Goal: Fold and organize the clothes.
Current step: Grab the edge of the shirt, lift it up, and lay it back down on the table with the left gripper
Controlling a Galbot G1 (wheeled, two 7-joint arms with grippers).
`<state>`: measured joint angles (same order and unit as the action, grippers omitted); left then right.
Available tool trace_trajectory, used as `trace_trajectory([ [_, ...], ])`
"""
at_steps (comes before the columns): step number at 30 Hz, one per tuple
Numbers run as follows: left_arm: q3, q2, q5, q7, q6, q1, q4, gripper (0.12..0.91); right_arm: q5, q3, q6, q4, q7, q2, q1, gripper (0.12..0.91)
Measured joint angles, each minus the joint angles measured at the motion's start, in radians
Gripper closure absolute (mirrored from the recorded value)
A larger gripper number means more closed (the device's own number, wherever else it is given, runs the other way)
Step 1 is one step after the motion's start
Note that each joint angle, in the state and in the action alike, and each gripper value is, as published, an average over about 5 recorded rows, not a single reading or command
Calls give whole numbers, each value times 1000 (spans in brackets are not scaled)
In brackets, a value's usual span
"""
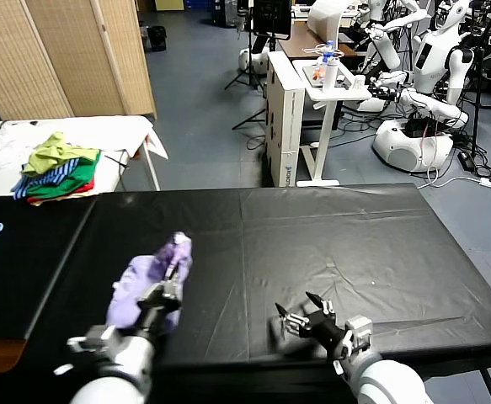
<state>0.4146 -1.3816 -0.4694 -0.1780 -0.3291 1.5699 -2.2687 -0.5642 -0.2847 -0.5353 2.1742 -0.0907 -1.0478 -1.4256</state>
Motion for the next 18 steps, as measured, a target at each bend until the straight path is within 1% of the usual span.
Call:
trace_trajectory([
  [5, -72, -61, 75, 8, 15, -11, 82, 859, -66, 10, -14, 8, -13, 19, 21, 118],
  [7, -92, -70, 95, 15, 12, -7, 92, 813, -103, 17, -26, 9, -25, 25, 33, 118],
  [9, -107, -74, 111, 28, 9, 0, 95, 690, -148, 26, -42, 8, -41, 27, 48, 118],
  [12, -116, -76, 128, 58, 15, 11, 92, 463, -225, 42, -66, 4, -64, 27, 74, 118],
  [13, -115, -75, 133, 69, 20, 14, 89, 425, -249, 49, -73, 3, -71, 26, 83, 118],
  [14, -112, -73, 139, 78, 27, 15, 86, 350, -273, 57, -80, 1, -77, 25, 93, 118],
  [15, -108, -69, 144, 86, 35, 14, 83, 294, -295, 66, -86, -2, -84, 23, 104, 118],
  [18, -83, -53, 166, 96, 61, 7, 75, 155, -343, 106, -96, -16, -101, 13, 144, 118],
])
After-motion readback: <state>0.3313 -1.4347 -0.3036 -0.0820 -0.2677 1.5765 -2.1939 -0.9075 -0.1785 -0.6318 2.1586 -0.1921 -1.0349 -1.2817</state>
